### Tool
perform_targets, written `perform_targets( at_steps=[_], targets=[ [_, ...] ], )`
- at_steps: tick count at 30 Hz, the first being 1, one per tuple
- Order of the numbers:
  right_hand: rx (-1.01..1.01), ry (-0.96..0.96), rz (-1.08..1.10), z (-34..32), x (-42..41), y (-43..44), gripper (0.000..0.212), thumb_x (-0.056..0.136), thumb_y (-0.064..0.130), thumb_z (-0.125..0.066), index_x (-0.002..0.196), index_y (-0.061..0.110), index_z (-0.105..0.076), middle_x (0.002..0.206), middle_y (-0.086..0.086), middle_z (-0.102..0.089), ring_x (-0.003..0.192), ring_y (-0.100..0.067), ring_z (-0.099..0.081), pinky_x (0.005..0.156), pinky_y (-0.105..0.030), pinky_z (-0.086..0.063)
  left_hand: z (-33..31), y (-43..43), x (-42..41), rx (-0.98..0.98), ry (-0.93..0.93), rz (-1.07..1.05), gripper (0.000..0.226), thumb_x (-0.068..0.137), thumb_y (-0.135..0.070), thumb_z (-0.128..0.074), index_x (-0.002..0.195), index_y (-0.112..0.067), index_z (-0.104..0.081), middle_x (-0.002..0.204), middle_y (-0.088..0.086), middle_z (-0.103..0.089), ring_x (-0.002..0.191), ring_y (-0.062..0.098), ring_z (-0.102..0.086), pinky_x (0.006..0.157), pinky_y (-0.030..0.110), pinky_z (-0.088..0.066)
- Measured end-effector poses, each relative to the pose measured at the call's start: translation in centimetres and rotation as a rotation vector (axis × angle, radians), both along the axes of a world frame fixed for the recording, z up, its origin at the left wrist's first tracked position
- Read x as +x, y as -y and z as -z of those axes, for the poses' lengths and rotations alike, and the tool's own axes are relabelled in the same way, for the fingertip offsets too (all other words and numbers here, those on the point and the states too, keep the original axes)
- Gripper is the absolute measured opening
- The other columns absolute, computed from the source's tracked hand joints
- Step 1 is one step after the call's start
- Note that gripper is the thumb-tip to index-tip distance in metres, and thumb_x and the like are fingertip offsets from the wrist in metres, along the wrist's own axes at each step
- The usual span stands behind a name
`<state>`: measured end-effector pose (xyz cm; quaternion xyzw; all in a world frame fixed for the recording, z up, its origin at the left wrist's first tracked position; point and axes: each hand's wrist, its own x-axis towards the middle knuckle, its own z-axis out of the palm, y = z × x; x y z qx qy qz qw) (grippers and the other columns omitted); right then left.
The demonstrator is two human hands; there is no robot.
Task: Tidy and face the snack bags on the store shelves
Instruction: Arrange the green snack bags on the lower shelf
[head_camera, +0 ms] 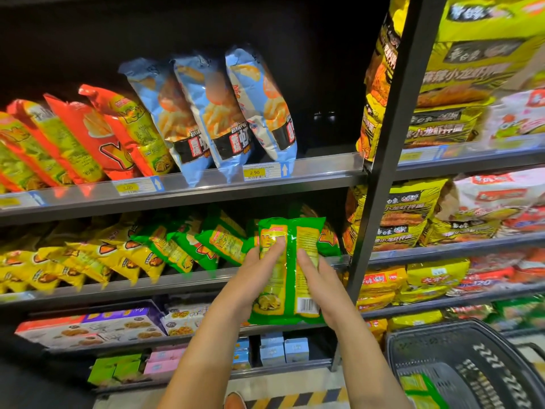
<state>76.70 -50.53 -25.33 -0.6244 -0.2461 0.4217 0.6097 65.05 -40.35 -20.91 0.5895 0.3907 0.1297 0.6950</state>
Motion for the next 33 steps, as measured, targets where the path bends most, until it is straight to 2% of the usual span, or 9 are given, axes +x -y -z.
perform_targets(
  at_steps=[3, 5, 10, 14, 18, 22, 27, 29, 33],
  targets=[
    [-0.041, -0.018, -0.091, -1.0, 0.1, 0.2, 0.057, 0.090, 0.082, -0.045, 0.131, 0.043, -0.056, 0.126, 0.020, -0.070, 0.122, -0.003, -0.063, 0.114, -0.042, -0.044, 0.2, 0.9, 0.2, 0.172, -0.047, -0.097, 0.099, 0.083, -0.082, -0.062, 0.159, -0.028, -0.030, 0.151, -0.010, -0.046, 0.143, 0.024, -0.048, 0.116, 0.044, -0.040],
    [-0.033, -0.058, -0.098, -1.6, 0.5, 0.7, 0.064, 0.088, 0.085, -0.039, 0.131, 0.044, -0.063, 0.126, 0.008, -0.074, 0.122, -0.013, -0.068, 0.112, -0.050, -0.048, 0.3, 0.7, -0.2, 0.162, -0.042, -0.152, 0.095, 0.072, -0.091, -0.064, 0.143, -0.031, -0.046, 0.148, -0.012, -0.053, 0.134, 0.017, -0.055, 0.114, 0.045, -0.044],
    [0.111, -0.239, -0.008, -3.2, 1.6, 2.1, 0.077, 0.096, 0.073, -0.026, 0.133, 0.015, -0.060, 0.108, -0.017, -0.077, 0.094, -0.034, -0.075, 0.085, -0.052, -0.062, -0.1, 0.3, -1.8, -0.280, 0.169, -0.127, 0.074, 0.094, -0.077, -0.043, 0.115, -0.018, -0.082, 0.125, 0.016, -0.076, 0.106, 0.030, -0.077, 0.096, 0.047, -0.057],
    [0.177, -0.222, -0.027, -3.9, 1.2, 2.4, 0.079, 0.092, 0.071, -0.029, 0.132, 0.011, -0.061, 0.107, -0.015, -0.078, 0.090, -0.029, -0.076, 0.076, -0.045, -0.062, 1.0, -0.2, -2.2, -0.388, 0.298, -0.138, 0.080, 0.093, -0.080, -0.038, 0.121, -0.017, -0.079, 0.130, 0.019, -0.073, 0.107, 0.032, -0.076, 0.092, 0.047, -0.057],
    [0.125, -0.087, -0.078, -4.3, 0.7, 2.5, 0.070, 0.089, 0.071, -0.037, 0.132, 0.023, -0.062, 0.118, -0.004, -0.076, 0.106, -0.024, -0.074, 0.092, -0.046, -0.061, 0.6, 0.0, -2.2, -0.248, 0.254, -0.123, 0.077, 0.096, -0.077, -0.039, 0.135, -0.018, -0.068, 0.131, 0.015, -0.073, 0.118, 0.032, -0.073, 0.104, 0.051, -0.054],
    [0.077, 0.102, -0.185, -4.3, 0.3, 2.6, 0.045, 0.096, 0.052, -0.059, 0.136, 0.033, -0.061, 0.128, 0.009, -0.073, 0.120, -0.012, -0.069, 0.103, -0.042, -0.055, 1.3, -0.4, -2.0, -0.029, 0.157, -0.108, 0.096, 0.078, -0.087, -0.066, 0.156, -0.036, -0.043, 0.152, -0.002, -0.060, 0.132, 0.021, -0.064, 0.113, 0.054, -0.048],
    [0.084, 0.159, -0.139, -3.2, 1.5, 3.2, 0.043, 0.093, 0.024, -0.077, 0.134, 0.027, -0.062, 0.126, 0.005, -0.074, 0.119, -0.015, -0.070, 0.106, -0.051, -0.054, 0.7, -0.4, -3.0, 0.182, 0.128, 0.069, 0.061, 0.096, -0.038, -0.075, 0.148, -0.036, -0.043, 0.135, -0.010, -0.070, 0.126, 0.014, -0.067, 0.110, 0.049, -0.052],
    [0.057, 0.221, -0.121, -3.1, 2.1, 3.6, 0.048, 0.091, 0.017, -0.080, 0.133, 0.029, -0.061, 0.124, 0.007, -0.075, 0.117, -0.011, -0.069, 0.106, -0.046, -0.054, 0.7, -0.7, -3.6, 0.288, 0.109, 0.138, 0.061, 0.095, -0.015, -0.077, 0.146, -0.031, -0.047, 0.132, -0.009, -0.072, 0.124, 0.012, -0.068, 0.108, 0.042, -0.054],
    [-0.033, 0.411, -0.078, -2.8, 2.7, 4.2, 0.053, 0.082, 0.012, -0.086, 0.123, 0.036, -0.063, 0.114, 0.013, -0.074, 0.108, 0.003, -0.066, 0.094, -0.028, -0.051, 0.9, -0.9, -4.0, 0.450, 0.024, 0.175, 0.060, 0.087, -0.007, -0.085, 0.131, -0.033, -0.054, 0.126, -0.017, -0.072, 0.122, 0.001, -0.065, 0.109, 0.031, -0.051]
  ],
)
